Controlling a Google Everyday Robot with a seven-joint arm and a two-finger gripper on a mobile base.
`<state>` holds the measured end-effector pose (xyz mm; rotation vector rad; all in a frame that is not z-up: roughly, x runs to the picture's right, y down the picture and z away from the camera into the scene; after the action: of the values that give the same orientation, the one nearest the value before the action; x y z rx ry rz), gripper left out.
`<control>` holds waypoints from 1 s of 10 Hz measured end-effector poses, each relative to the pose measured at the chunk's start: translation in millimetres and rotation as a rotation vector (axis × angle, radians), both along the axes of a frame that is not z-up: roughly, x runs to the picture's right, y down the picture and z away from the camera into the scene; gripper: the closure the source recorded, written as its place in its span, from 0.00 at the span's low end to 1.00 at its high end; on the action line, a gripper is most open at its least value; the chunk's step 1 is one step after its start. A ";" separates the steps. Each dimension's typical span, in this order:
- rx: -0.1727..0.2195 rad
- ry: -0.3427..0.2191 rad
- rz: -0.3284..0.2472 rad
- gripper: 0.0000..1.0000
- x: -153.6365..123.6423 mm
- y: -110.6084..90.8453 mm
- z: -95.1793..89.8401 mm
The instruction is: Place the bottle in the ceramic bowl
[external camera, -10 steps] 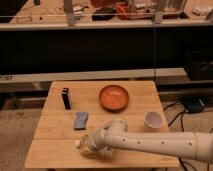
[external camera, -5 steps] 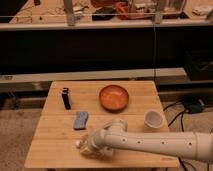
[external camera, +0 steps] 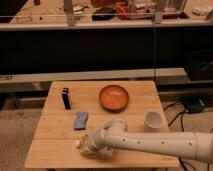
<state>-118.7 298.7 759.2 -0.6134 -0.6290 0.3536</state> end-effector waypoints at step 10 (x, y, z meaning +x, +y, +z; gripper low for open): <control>-0.001 0.005 -0.010 0.20 1.7 1.2 -0.8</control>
<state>-117.0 299.9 758.3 -0.6166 -0.6212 0.3465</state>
